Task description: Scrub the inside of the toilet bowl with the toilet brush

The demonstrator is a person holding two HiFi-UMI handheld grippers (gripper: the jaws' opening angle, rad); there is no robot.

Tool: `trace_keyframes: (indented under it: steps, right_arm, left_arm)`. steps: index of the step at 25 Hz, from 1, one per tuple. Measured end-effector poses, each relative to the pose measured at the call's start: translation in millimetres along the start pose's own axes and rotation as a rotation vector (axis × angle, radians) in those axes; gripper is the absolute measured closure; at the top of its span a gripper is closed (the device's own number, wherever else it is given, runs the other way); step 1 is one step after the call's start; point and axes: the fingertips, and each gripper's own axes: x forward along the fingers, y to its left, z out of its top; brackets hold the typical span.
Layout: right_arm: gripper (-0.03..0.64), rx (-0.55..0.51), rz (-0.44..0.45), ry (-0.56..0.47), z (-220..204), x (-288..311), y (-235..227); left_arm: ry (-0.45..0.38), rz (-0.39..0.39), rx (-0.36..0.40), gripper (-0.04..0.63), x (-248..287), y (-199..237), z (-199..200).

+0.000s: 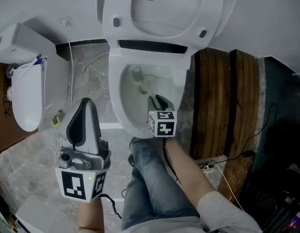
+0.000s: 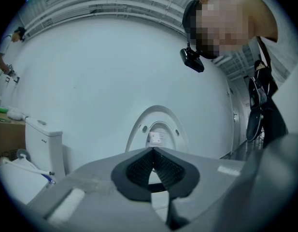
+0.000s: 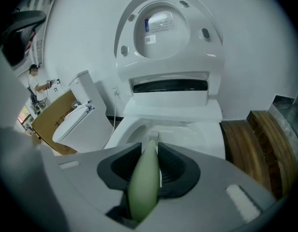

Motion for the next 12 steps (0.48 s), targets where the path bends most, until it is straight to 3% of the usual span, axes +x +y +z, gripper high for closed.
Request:
trace_keyframes:
  steps: [12]
  right_arm:
    - [0.514,0.066,0.115,0.034,-27,-13,31]
  left_arm:
    - [0.003,-0.007,0.001,0.592,-14,-6,0]
